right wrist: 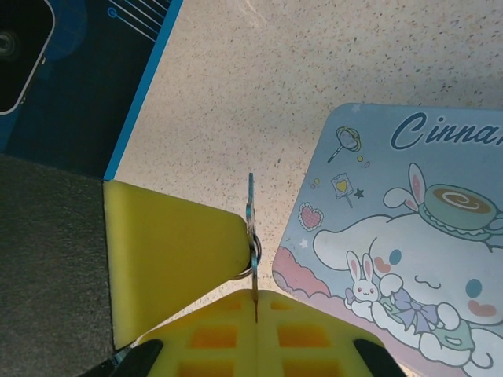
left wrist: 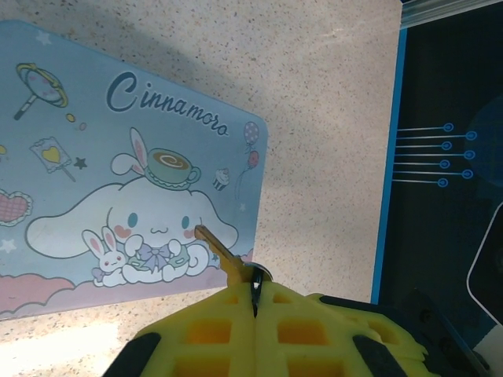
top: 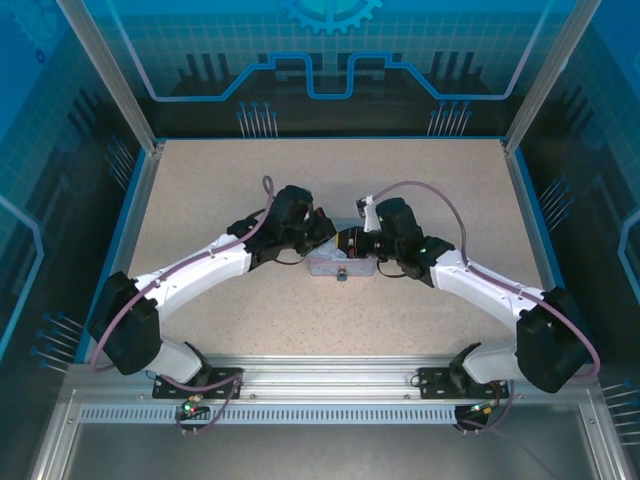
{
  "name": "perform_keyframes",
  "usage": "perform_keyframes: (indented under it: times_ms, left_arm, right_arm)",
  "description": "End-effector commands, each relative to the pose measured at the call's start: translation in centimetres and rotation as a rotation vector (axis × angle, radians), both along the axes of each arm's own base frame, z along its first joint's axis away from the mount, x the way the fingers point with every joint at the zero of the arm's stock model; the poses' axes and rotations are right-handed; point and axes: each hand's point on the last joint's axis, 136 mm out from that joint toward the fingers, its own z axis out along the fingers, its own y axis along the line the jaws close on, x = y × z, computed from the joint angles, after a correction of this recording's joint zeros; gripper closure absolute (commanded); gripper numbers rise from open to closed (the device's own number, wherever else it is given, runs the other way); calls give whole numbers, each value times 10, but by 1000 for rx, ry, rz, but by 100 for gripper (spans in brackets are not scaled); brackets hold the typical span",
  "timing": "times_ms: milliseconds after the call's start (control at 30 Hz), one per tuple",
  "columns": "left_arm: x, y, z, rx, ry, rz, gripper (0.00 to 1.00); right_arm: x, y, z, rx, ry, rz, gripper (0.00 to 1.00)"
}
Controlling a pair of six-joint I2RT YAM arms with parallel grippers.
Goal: Unlock the padlock with the key
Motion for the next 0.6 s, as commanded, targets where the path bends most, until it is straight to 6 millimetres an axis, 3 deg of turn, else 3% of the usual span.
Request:
perform_keyframes:
  times_ms: [0, 33, 100, 167, 367, 567]
  left_arm:
    - [-5, -5, 2, 8, 16, -26, 83]
    - [-5, -4, 4, 13, 9, -23, 76]
    - [-2, 0, 10, 31, -13, -18, 51]
    - [0, 6, 14, 46, -28, -6, 37]
    - [2, 18, 19, 12, -38, 15, 23]
    - [-4, 12, 20, -100, -15, 34, 13]
  right_arm:
    - [5, -10, 18, 45, -46, -24, 100]
    - [4, -11, 17, 47, -43, -26, 100]
    - [3, -14, 18, 52, -41, -28, 100]
    - [1, -17, 20, 55, -42, -26, 100]
    - [-5, -24, 32, 75, -49, -4, 100]
    - [-7, -29, 39, 106, -36, -2, 100]
